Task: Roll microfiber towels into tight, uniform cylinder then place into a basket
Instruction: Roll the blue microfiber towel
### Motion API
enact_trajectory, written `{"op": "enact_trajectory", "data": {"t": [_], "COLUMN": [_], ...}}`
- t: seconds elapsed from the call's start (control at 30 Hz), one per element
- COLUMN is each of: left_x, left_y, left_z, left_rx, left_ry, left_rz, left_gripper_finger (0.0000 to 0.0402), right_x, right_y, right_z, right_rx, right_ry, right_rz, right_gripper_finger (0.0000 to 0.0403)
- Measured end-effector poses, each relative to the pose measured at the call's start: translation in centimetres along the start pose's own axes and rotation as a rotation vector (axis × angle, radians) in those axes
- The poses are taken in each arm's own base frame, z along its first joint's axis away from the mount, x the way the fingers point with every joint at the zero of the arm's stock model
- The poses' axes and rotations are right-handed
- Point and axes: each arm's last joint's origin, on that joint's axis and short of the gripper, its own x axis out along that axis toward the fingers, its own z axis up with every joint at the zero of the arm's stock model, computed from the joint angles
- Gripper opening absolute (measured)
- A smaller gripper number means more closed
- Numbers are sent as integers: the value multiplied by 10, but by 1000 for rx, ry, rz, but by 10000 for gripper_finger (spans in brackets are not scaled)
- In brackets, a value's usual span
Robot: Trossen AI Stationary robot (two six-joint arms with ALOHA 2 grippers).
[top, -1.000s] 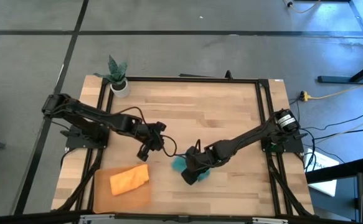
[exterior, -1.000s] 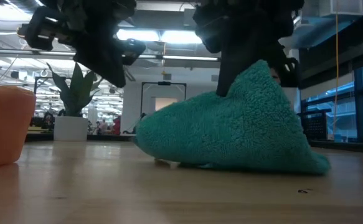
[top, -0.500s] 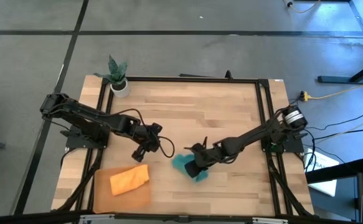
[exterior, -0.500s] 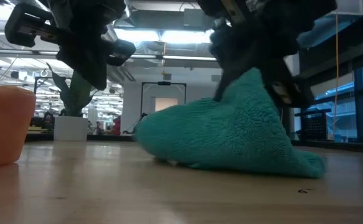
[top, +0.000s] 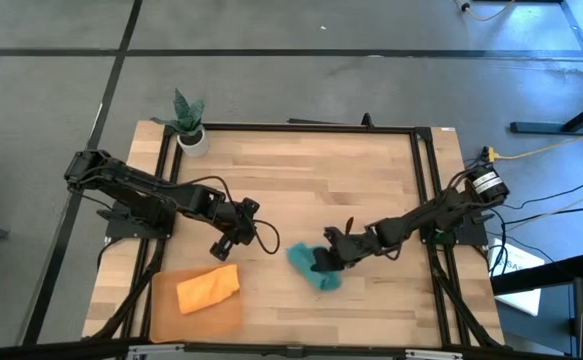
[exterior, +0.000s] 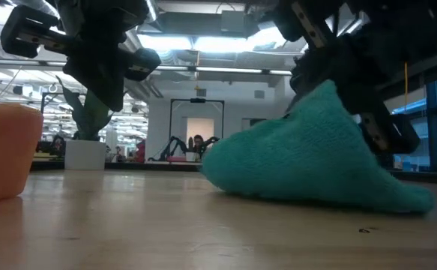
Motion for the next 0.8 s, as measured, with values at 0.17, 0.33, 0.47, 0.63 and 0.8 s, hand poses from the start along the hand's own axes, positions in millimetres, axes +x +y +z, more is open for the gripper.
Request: {"op": "enact_trajectory", "data": {"t": [0.17,0.33,0.47,0.63,0.8], "left_x": [0,0,0,0,0], "left_y": [0,0,0,0,0], "left_z": [0,0,0,0,0], "left_rx": [0,0,5,5,5], "left_ry": [0,0,0,0,0], "left_rz": [0,1,1,1,1], "left_gripper_finger": [0,0,0,0,0], "right_x": [-2,-3,-4,-6,-8], "right_y": [-16,-23,-27,-36,-45], "right_z": [-5,-14,-20,-28,-33], "right_rx": [85,140,167,222,230], "right_ry": [-64,-132,-169,-236,-251], "right_rz": [35,20,0,-57,-142], "right_gripper_finger": [3,4,10,12,13]}}
